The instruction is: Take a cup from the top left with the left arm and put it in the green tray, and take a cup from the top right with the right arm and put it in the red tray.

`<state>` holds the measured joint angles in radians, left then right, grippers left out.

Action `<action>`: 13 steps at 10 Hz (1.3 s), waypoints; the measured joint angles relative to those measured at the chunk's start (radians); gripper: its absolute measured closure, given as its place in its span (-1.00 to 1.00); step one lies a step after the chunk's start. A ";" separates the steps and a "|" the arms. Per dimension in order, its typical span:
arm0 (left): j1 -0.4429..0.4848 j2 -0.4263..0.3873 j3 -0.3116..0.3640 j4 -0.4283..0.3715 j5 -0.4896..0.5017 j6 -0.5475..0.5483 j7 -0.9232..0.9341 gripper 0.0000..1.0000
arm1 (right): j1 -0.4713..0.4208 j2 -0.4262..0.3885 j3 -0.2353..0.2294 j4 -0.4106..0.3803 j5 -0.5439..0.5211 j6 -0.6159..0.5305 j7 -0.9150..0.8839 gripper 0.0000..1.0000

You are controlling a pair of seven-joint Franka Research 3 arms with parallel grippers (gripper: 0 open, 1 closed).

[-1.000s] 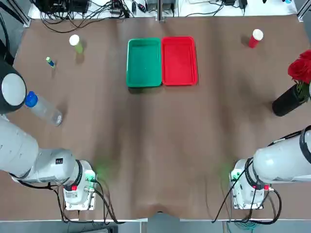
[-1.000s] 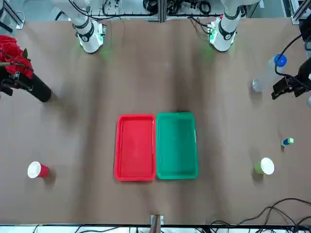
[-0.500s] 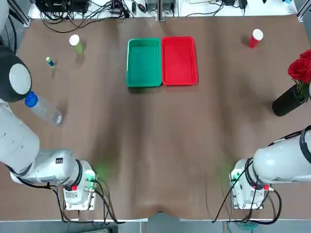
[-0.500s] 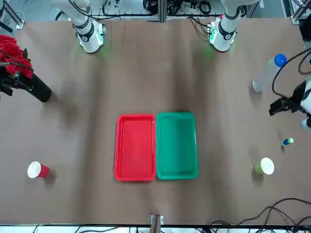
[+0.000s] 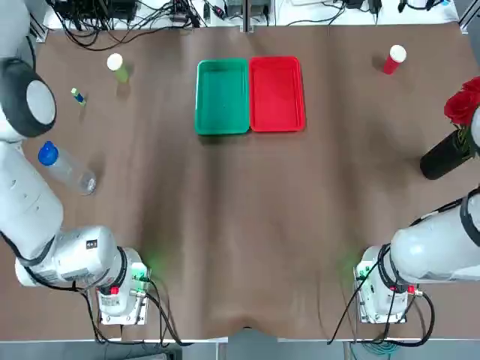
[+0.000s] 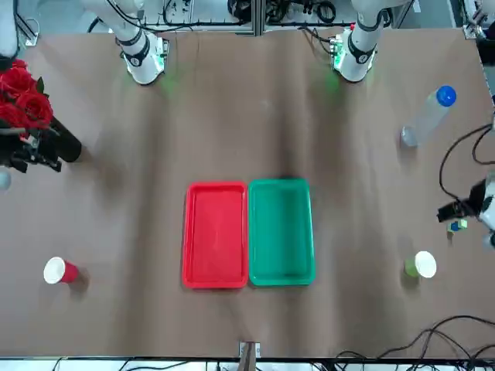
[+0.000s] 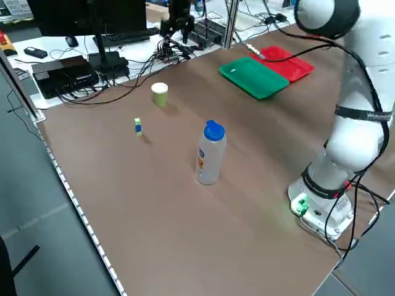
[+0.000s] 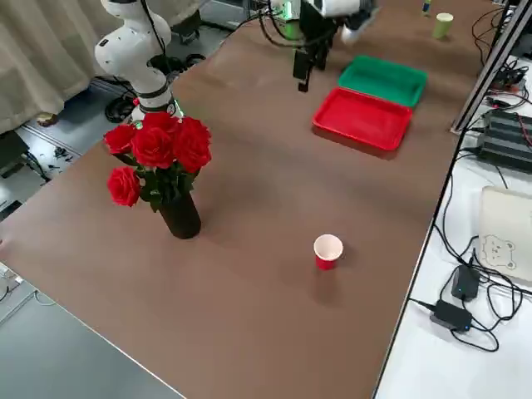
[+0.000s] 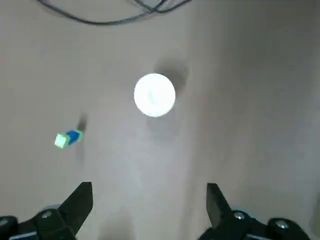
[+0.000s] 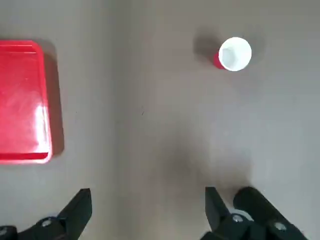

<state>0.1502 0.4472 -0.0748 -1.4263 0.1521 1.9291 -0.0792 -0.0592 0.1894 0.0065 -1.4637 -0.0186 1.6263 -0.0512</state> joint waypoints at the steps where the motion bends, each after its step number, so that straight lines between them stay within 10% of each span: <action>1: 0.000 0.056 0.000 0.001 0.005 0.083 0.000 -0.98 | -0.011 0.041 -0.001 -0.002 0.000 0.052 -0.009 -1.00; 5: 0.011 0.236 0.011 0.007 0.006 0.359 0.000 -0.91 | -0.083 0.220 -0.004 -0.006 0.022 0.293 -0.092 -1.00; 13: 0.025 0.279 0.007 0.013 0.006 0.406 0.013 -0.81 | -0.122 0.463 -0.004 0.003 0.057 0.666 -0.225 -1.00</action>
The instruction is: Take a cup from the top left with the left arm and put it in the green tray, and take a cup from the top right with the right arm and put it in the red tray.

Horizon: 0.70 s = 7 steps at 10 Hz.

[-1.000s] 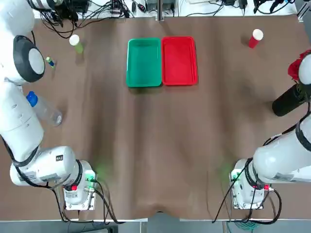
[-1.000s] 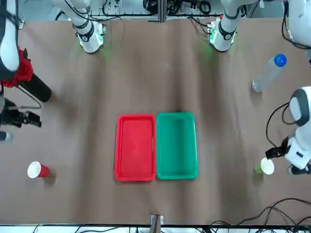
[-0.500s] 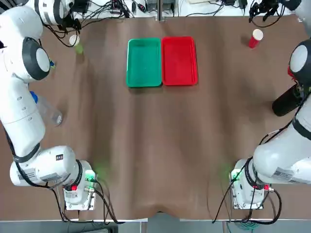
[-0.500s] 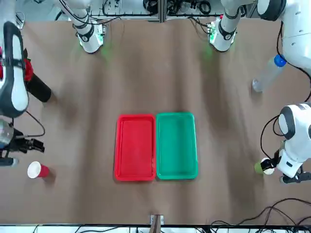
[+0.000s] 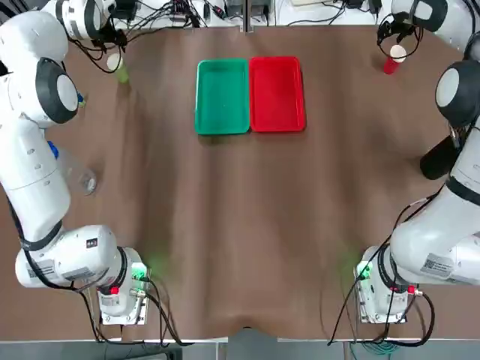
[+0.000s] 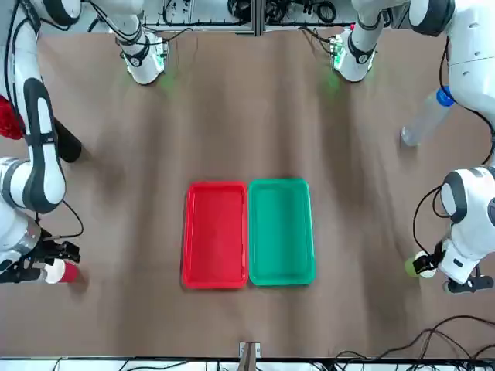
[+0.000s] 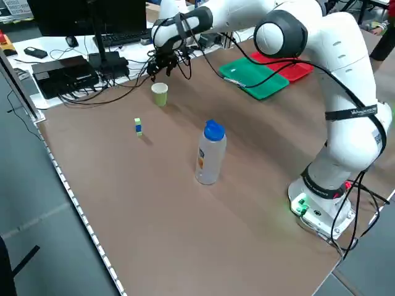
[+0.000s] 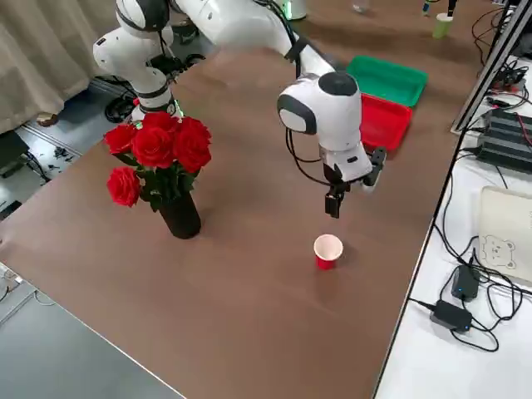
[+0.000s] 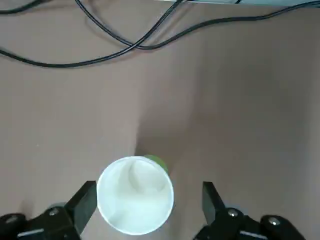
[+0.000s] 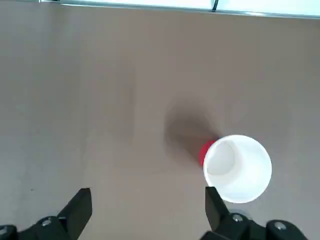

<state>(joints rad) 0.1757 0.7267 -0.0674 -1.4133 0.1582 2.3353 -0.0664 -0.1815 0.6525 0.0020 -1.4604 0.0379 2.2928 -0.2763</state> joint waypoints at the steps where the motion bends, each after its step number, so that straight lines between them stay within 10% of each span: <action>1: 0.006 0.003 0.001 -0.008 0.000 0.000 -0.001 -0.81 | -0.006 0.008 0.000 0.002 0.000 0.021 -0.014 -1.00; 7: 0.001 0.024 -0.003 -0.024 0.000 0.000 -0.009 -0.68 | -0.032 0.073 0.000 0.003 0.000 0.194 -0.050 -1.00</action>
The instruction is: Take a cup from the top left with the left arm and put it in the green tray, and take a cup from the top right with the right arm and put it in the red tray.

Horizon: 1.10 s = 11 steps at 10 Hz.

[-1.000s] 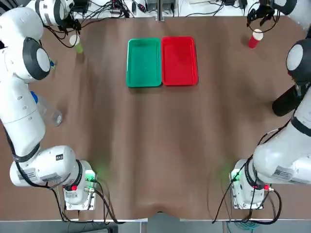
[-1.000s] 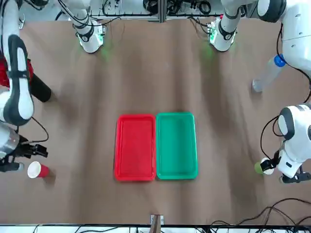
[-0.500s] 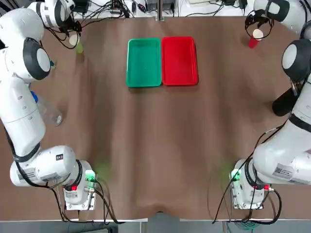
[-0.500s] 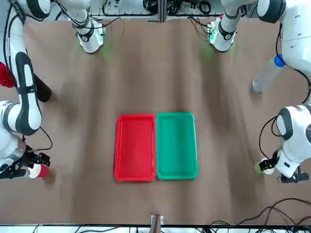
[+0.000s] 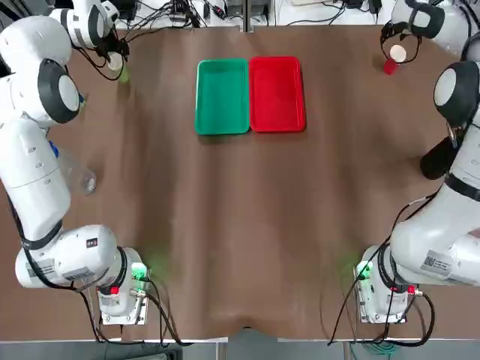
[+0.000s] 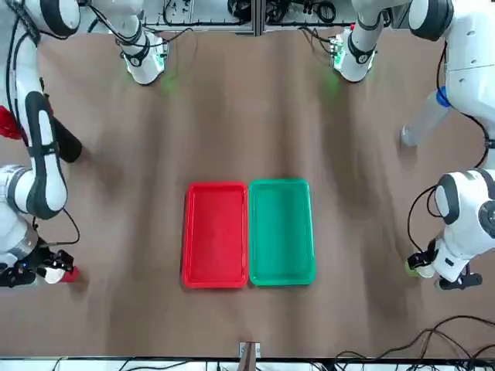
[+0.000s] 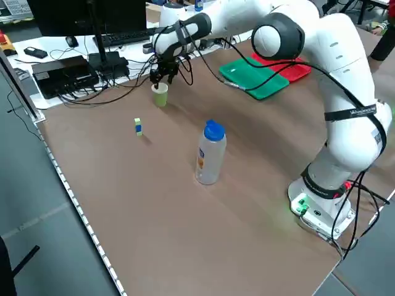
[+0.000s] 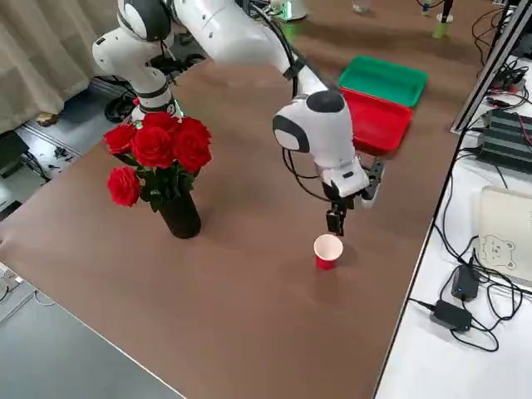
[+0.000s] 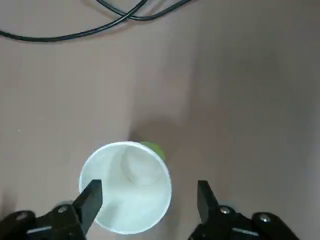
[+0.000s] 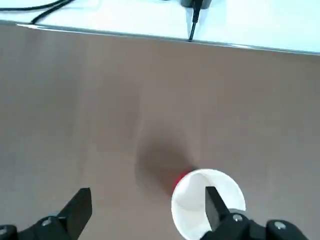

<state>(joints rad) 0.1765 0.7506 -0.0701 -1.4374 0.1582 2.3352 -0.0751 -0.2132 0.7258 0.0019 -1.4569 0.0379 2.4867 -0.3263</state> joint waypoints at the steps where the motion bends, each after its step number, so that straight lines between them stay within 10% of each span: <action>1: -0.001 0.005 0.000 -0.004 0.000 0.000 0.000 -0.60 | -0.003 0.023 0.000 0.000 0.000 0.024 -0.003 -1.00; 4: 0.000 0.026 0.000 -0.005 0.000 0.000 -0.003 -0.26 | -0.013 0.056 0.000 0.002 0.000 0.044 -0.023 -1.00; 7: -0.005 0.025 -0.001 -0.003 0.000 0.000 -0.026 0.71 | -0.014 0.060 0.000 0.004 0.000 0.044 -0.067 -0.75; 11: -0.036 -0.036 -0.008 0.016 0.000 -0.105 -0.122 0.84 | -0.015 0.064 0.000 0.004 0.001 0.042 -0.113 -0.16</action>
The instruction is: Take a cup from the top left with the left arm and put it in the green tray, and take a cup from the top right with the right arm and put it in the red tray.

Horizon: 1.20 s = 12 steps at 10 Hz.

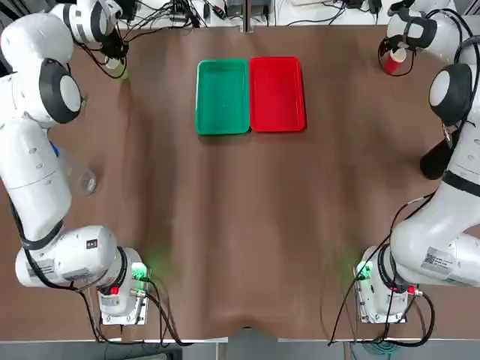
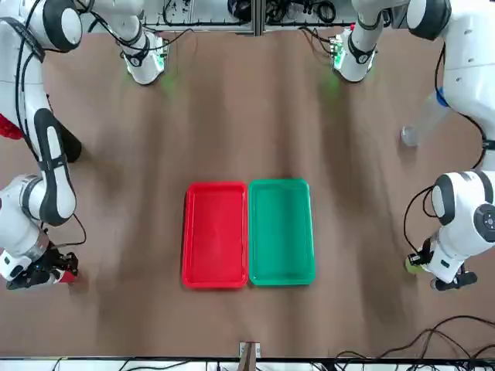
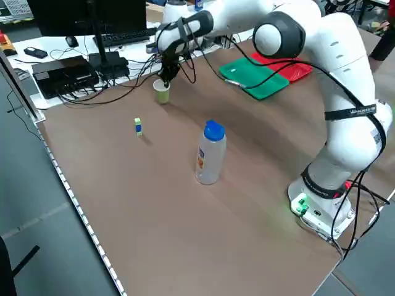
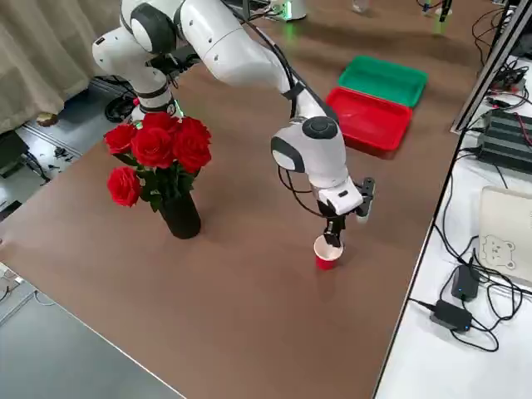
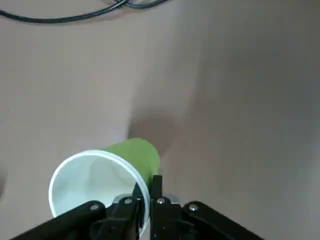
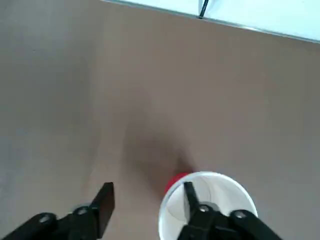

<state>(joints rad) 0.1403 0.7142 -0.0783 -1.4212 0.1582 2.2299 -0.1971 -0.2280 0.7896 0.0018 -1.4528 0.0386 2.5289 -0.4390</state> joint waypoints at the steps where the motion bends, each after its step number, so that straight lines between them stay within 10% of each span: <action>1: -0.034 -0.031 -0.003 0.002 0.000 -0.055 -0.063 0.84 | 0.000 0.001 0.000 0.000 0.000 -0.001 -0.004 -0.09; 12: -0.531 -0.028 -0.009 0.109 -0.031 -0.098 -0.884 0.85 | 0.000 0.000 0.002 0.025 -0.001 -0.110 -0.054 0.92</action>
<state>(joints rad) -0.3911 0.6867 -0.0876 -1.3124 0.1270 2.1315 -1.0812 -0.2278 0.7893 0.0034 -1.4276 0.0380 2.4192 -0.4931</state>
